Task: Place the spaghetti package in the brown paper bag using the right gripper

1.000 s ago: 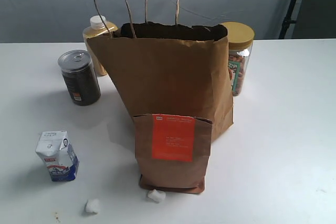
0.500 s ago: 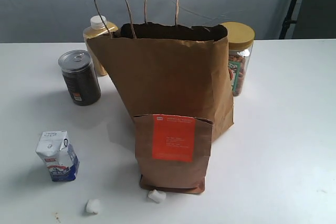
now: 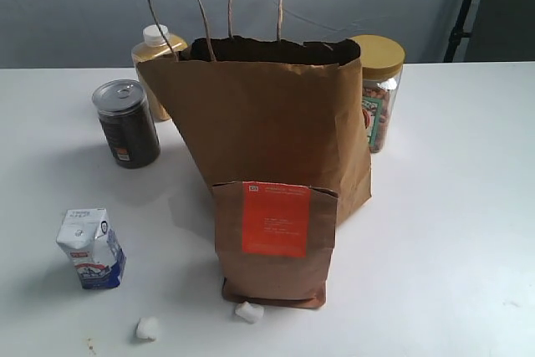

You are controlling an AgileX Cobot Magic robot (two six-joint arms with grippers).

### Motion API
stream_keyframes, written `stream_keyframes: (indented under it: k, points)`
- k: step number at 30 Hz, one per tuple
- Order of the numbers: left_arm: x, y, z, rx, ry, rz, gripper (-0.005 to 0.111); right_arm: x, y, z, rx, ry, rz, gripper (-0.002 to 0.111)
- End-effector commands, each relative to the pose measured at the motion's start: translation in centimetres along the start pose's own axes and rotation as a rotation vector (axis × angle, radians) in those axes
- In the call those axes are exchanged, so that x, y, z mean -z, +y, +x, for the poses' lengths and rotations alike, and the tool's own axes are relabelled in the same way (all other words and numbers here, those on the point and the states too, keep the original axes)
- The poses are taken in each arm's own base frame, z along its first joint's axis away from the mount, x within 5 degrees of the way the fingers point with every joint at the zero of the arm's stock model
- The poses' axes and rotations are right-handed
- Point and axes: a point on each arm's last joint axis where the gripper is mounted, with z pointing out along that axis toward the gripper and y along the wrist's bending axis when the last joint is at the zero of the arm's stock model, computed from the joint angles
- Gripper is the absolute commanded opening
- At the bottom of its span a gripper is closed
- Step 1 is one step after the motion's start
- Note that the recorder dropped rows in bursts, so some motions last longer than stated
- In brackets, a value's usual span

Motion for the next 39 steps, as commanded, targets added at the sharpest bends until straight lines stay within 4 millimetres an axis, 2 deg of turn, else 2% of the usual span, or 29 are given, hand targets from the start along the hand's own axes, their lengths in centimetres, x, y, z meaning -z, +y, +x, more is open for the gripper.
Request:
stream_keyframes:
  k: [1,7,11,20,39]
  points:
    - [-0.1,-0.1,0.1,0.007,0.000,0.003,0.000,1.0,0.0,-0.6,0.044,-0.112,-0.005,0.000]
    - [-0.1,-0.1,0.1,0.007,0.000,0.003,0.000,2.7,0.0,-0.3,0.147,-0.164,-0.009,0.000]
    - [-0.1,0.0,0.1,0.007,-0.005,0.003,0.000,2.6,-0.2,0.4,0.150,-0.090,0.004,0.000]
    - [-0.1,0.0,0.0,0.007,-0.008,0.002,0.000,2.6,-0.1,0.3,0.199,-0.100,0.003,0.000]
    - [-0.1,0.0,0.0,0.007,-0.008,0.002,0.000,2.6,-0.1,0.3,0.163,-0.100,0.001,0.000]
